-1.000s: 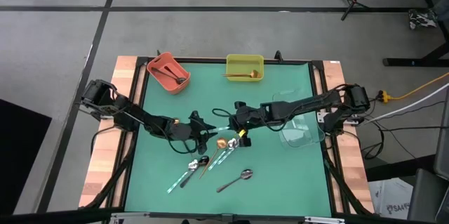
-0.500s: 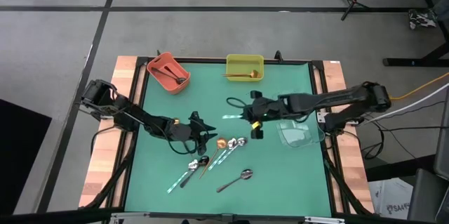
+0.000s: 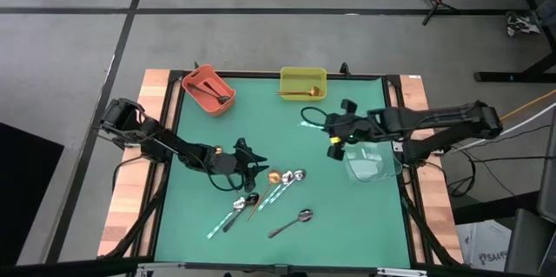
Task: Sort silverware by color (type)
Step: Put the white patterned spoon into the transparent bin
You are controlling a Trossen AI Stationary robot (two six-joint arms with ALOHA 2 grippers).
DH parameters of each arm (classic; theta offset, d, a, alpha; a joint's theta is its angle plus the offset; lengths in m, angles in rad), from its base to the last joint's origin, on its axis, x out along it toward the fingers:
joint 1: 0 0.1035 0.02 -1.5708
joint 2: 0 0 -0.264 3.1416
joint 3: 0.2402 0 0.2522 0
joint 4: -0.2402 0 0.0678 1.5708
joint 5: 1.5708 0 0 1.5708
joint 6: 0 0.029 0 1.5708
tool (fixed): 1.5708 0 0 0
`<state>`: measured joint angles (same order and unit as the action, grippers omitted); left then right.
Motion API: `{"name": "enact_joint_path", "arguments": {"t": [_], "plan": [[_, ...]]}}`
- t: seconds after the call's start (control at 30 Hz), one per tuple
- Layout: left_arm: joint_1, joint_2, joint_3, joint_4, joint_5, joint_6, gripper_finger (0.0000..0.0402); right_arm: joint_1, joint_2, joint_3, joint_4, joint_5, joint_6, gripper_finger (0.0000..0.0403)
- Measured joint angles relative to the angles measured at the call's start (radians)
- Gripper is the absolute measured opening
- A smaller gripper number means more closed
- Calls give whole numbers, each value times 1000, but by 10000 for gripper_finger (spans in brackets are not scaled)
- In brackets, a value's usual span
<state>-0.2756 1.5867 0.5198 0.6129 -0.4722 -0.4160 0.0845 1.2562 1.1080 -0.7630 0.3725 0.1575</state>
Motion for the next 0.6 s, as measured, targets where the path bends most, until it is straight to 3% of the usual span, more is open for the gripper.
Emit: {"name": "enact_joint_path", "arguments": {"t": [0.3, 0.6], "plan": [[0, 0, 0, 0, 13, 0, 118, 12, -60, -11, -204, 81, 206, 1], [0, 0, 0, 0, 14, 0, 118, 135, -188, -187, -209, 176, 428, 1]]}}
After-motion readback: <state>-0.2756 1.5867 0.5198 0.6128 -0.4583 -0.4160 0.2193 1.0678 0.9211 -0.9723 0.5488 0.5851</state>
